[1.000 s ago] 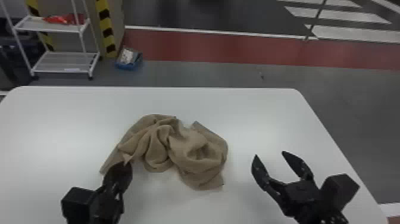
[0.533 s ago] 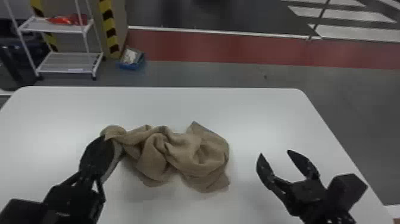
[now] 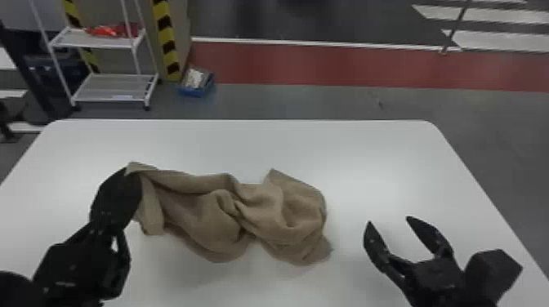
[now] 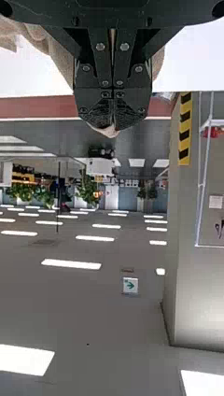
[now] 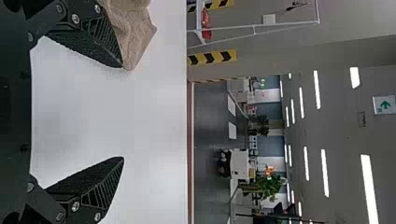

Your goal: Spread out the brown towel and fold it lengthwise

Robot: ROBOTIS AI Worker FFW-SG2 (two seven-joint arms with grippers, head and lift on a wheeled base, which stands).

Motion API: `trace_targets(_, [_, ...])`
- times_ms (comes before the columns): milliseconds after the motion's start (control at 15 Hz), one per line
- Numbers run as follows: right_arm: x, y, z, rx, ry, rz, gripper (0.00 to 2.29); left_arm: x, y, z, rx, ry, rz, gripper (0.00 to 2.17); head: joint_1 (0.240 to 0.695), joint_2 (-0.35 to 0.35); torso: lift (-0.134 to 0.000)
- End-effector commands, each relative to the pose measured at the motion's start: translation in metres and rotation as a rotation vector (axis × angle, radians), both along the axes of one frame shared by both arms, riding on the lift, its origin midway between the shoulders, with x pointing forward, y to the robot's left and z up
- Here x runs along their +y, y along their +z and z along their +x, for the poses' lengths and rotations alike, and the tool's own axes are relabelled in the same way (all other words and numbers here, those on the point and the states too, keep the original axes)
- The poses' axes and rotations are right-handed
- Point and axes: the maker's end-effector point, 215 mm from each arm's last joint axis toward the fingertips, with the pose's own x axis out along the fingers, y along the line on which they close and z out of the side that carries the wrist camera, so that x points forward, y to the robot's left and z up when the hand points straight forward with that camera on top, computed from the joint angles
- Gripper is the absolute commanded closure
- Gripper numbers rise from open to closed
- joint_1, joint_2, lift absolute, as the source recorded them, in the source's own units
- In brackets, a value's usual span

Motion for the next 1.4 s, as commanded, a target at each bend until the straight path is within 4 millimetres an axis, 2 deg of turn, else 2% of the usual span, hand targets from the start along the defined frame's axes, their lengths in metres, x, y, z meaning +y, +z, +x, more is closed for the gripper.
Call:
trace_targets(0, [0.022, 0.006, -0.012, 0.000, 0.035, 0.012, 0.19, 0.004, 0.001, 0.000, -0.001, 0.009, -0.002, 1.98, 0.695, -0.047, -0.124])
trace_targets(133, [0.052, 0.001, -0.023, 0.017, 0.087, 0.004, 0.22, 0.003, -0.001, 0.001, 0.002, 0.009, -0.002, 1.98, 0.695, -0.003, -0.124])
trace_targets(333, [0.077, -0.019, -0.026, 0.053, 0.132, -0.031, 0.29, 0.002, 0.000, 0.001, 0.001, 0.009, 0.003, 1.98, 0.695, 0.043, -0.124])
trace_targets(667, [0.094, -0.049, -0.025, 0.110, 0.171, -0.071, 0.35, 0.000, -0.009, 0.001, 0.022, 0.005, 0.021, 1.98, 0.695, 0.090, -0.124])
trace_targets(933, [0.095, -0.066, -0.019, 0.161, 0.174, -0.090, 0.41, -0.003, -0.015, 0.003, 0.039, -0.004, 0.026, 1.98, 0.695, 0.104, -0.124])
trace_targets(1133, [0.092, -0.081, -0.014, 0.214, 0.172, -0.097, 0.77, -0.002, -0.018, 0.003, 0.048, -0.004, 0.029, 1.98, 0.695, 0.099, -0.124])
trace_targets(1267, [0.093, -0.088, -0.013, 0.246, 0.177, -0.095, 1.14, -0.001, -0.017, 0.004, 0.048, -0.003, 0.030, 1.98, 0.695, 0.096, -0.124])
trace_targets(1333, [0.094, -0.086, -0.014, 0.244, 0.181, -0.090, 1.44, -0.001, -0.017, 0.004, 0.048, -0.002, 0.031, 1.98, 0.695, 0.096, -0.124])
